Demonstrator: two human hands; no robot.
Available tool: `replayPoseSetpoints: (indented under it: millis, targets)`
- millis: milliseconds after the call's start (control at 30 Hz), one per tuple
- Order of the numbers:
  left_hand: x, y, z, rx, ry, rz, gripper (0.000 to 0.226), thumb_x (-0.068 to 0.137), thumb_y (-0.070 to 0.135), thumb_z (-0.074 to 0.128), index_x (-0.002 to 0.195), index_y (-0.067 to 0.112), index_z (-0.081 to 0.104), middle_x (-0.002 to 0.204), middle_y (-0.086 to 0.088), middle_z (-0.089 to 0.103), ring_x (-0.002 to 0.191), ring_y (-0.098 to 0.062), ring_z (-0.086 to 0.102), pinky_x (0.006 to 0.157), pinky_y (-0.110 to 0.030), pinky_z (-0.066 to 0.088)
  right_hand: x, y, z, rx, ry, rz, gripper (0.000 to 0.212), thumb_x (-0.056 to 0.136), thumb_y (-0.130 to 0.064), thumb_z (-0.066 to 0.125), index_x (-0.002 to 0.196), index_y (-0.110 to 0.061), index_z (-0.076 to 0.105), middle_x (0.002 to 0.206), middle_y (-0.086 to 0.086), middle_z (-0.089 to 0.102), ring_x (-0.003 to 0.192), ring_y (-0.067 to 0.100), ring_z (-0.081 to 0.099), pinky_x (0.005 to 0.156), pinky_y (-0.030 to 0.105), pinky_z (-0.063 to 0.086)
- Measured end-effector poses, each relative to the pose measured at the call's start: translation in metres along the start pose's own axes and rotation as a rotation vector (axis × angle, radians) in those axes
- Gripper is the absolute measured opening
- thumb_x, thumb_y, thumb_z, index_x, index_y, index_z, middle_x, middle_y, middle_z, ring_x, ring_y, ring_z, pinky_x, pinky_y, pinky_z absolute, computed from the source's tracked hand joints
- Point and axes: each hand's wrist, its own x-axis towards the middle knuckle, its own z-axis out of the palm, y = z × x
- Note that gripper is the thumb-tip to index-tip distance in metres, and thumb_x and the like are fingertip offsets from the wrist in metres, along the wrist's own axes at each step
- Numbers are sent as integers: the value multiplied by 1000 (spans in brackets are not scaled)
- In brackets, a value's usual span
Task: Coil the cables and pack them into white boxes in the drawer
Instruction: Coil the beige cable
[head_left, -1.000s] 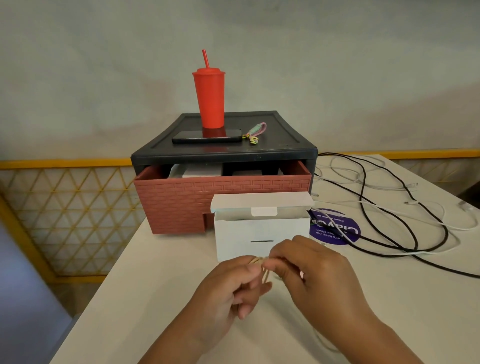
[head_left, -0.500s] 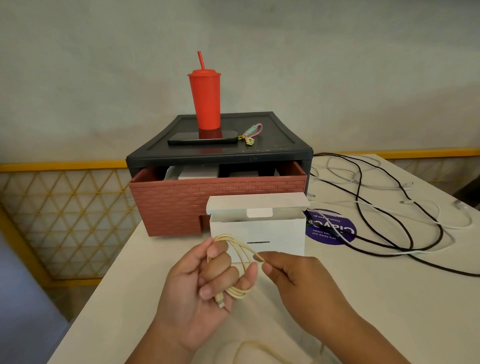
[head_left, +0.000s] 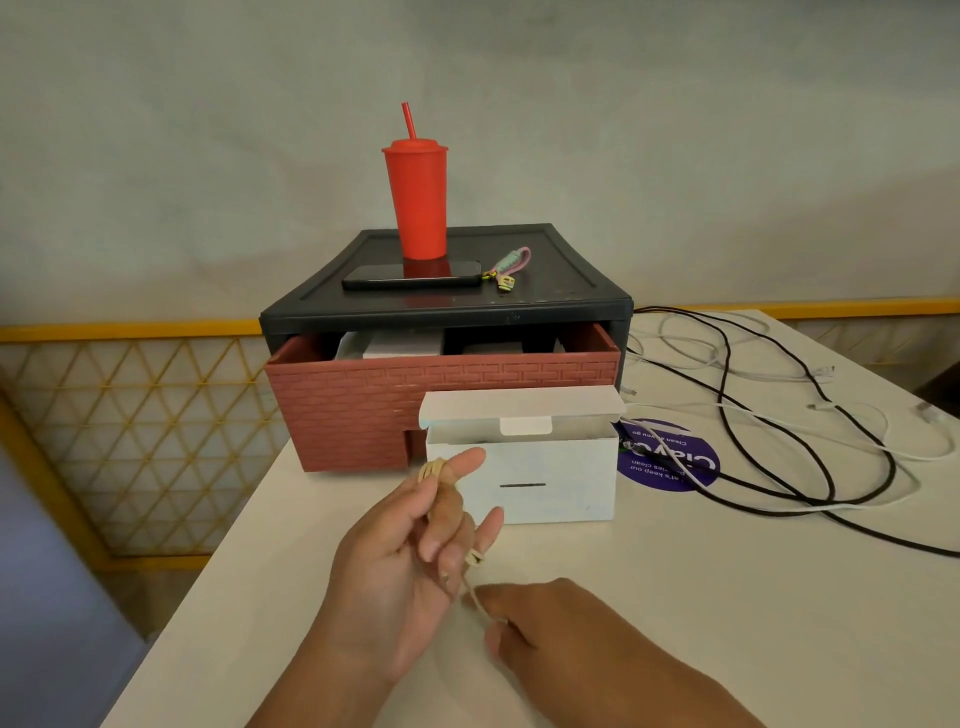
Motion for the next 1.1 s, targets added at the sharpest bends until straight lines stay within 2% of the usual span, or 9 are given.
replayPoseSetpoints:
  millis: [133,233,300,400,500,600,767,900,1100]
  targets:
    - [-1,-6,-2,299,-7,119,39,77,19,48,112,7,62,49,-3,39,45,-14,46,94,-32,46,-1,-7,-2,12,0,-15,22,97,-26,40,99,-23,62,92,1,64,72,10,44,61,10,32]
    - [-1,-11,-3,516,-40,173,36,80,29,44,111,22,61,50,1,45,52,-12,51,83,-22,48,-1,-8,-6,8,10,5,24,96,-28,42,77,-26,55,72,-8,52,65,8,43,59,13,31]
    - [0,-14,-4,665,-65,236,35,82,31,41,113,27,57,50,3,47,54,-8,51,78,-15,47,-1,-8,-9,21,26,25,20,95,-27,43,78,-27,53,63,-10,46,60,7,42,57,15,31]
    - [0,-16,-5,891,-66,372,26,92,33,36,112,32,52,53,7,49,57,-1,49,78,-6,40,-1,-6,-13,35,55,45,19,94,-28,45,77,-28,52,57,-11,47,57,5,43,55,16,31]
    - [1,-16,-5,1017,-60,399,28,90,34,30,93,24,56,60,8,52,75,4,54,87,-11,37,-2,-7,-13,68,41,42,19,94,-28,47,82,-23,61,55,-20,51,57,-1,45,55,14,32]
    - [2,-17,-7,1032,-58,363,23,86,36,29,86,34,52,69,11,60,87,2,52,85,-23,36,-3,-9,-12,85,17,23,20,94,-29,47,88,-20,64,56,-11,48,56,5,44,54,16,30]
    - [1,-18,-10,1157,-126,366,21,88,35,31,97,39,50,85,17,63,94,0,57,84,-12,37,-5,-7,-20,124,95,25,28,92,-27,52,64,-27,52,60,-14,54,58,3,47,53,16,30]
    - [0,-17,-10,1175,-177,360,26,87,32,36,103,32,57,73,11,58,70,-5,57,72,-16,44,-9,-6,-32,204,244,-7,37,90,-23,57,56,-30,45,56,-19,52,59,-3,48,54,15,32]
    - [-8,-8,1,932,-257,260,34,82,43,46,72,10,50,55,13,38,54,-5,33,56,-14,31,-8,0,-33,371,461,-27,28,89,-23,58,61,-25,55,59,-10,55,53,2,45,52,13,33]
